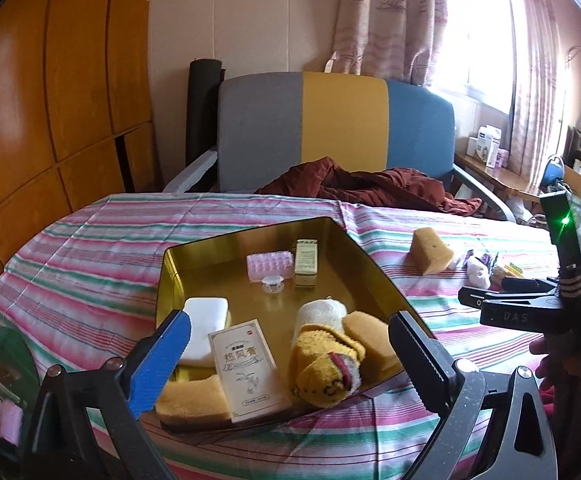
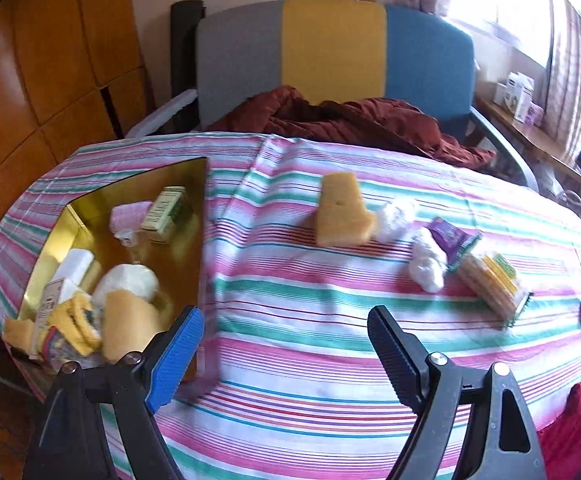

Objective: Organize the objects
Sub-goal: 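Open both grippers over the tray and move them back to the items, then grasp the WEIDAN cracker pack with the right gripper while the left gripper grasps the yellow sponge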

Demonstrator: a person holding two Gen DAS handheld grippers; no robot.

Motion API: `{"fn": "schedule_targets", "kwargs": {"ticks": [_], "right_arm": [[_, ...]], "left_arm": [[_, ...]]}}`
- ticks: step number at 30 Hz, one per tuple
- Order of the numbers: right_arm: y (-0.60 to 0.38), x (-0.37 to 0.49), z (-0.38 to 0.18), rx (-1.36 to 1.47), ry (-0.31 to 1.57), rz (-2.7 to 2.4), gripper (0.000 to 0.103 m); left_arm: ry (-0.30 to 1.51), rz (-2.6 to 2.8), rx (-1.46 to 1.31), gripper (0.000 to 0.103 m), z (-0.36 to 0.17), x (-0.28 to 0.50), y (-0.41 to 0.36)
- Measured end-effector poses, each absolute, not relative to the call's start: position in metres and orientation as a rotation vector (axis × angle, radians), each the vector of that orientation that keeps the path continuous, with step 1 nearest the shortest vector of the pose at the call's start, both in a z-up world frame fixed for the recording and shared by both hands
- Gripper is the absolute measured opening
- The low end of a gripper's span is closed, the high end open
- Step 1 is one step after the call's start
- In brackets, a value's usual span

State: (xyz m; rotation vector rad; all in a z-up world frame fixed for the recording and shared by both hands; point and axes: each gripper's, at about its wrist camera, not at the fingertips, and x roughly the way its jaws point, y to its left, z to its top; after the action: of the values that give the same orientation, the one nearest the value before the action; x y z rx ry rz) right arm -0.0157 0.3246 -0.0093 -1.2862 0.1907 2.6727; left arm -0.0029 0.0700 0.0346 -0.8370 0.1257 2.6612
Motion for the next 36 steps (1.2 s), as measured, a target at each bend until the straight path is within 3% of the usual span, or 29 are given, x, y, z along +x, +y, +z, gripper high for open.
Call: {"fn": "schedule_targets", "kwargs": {"ticks": [11, 27, 30, 36], "right_arm": [[0.419, 0.006, -0.026, -1.333, 0.375, 2.445, 0.086], [0.576, 0.018, -0.019, -1.183, 0.570, 2.213, 0.086], [0.580, 0.004, -0.021, -1.200, 0.513, 2.290, 0.086], [0.556, -0.034, -0.050, -1.370, 0.229, 2.386, 0.086]], "left_arm": [[0.157, 2.566, -0.793, 0.100, 0.048, -0.006, 0.103], [0.200, 2.365, -0.879, 0.102, 0.049, -0.030, 0.187], [0.205, 2.333, -0.916, 0.102, 0.043, -0.037, 0.206], [0.217, 2.272, -0.979, 0.102, 0.032, -0.050, 0.240]]}}
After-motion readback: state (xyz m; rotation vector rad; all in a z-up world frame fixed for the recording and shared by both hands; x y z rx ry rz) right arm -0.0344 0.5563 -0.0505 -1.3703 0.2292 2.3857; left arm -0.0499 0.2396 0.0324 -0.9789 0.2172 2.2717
